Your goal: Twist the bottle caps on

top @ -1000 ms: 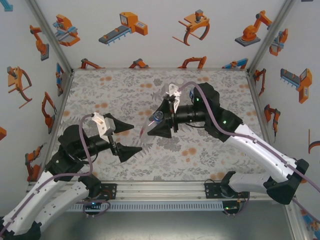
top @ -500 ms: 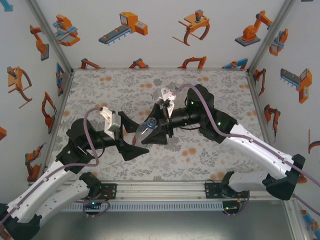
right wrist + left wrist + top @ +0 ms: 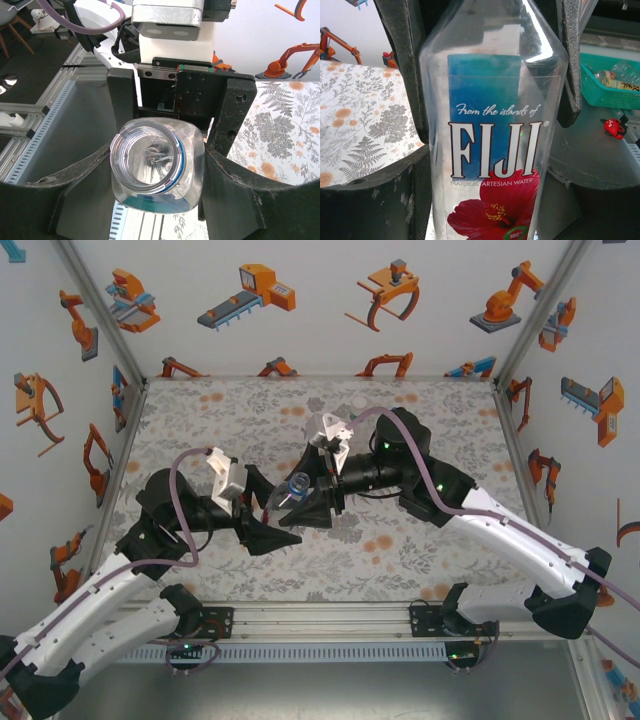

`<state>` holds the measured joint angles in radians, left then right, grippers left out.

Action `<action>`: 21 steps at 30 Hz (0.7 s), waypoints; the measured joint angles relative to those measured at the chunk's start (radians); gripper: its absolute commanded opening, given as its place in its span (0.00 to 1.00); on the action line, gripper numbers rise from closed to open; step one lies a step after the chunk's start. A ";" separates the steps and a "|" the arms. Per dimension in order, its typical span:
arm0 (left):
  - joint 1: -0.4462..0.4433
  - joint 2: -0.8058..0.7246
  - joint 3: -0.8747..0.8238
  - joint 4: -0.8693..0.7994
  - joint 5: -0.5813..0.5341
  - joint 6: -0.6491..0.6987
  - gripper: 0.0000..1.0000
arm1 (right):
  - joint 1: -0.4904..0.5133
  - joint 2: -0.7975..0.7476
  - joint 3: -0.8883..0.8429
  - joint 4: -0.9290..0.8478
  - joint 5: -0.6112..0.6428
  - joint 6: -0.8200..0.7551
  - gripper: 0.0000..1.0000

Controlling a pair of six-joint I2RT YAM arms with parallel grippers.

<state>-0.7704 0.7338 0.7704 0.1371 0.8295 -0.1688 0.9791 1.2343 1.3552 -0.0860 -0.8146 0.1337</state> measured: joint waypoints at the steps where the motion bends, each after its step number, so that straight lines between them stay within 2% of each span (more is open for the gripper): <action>1: -0.002 0.002 0.000 0.001 0.000 -0.001 0.62 | 0.001 0.000 0.000 0.000 0.003 0.000 0.32; 8: -0.003 0.017 0.002 0.001 -0.001 -0.002 0.61 | 0.011 0.000 0.000 -0.013 0.050 -0.014 0.31; 17: -0.006 0.022 0.002 -0.005 -0.002 0.002 0.51 | 0.017 -0.003 0.000 -0.032 0.082 -0.023 0.31; 18: -0.007 0.022 0.002 -0.006 -0.002 0.003 0.49 | 0.018 -0.003 0.000 -0.034 0.083 -0.023 0.32; 21: -0.008 0.021 0.003 -0.016 -0.003 0.006 0.45 | 0.018 -0.004 0.000 -0.038 0.084 -0.023 0.53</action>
<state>-0.7784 0.7551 0.7734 0.1207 0.8261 -0.1623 0.9966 1.2301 1.3556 -0.1242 -0.7303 0.1112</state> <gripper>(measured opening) 0.535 0.550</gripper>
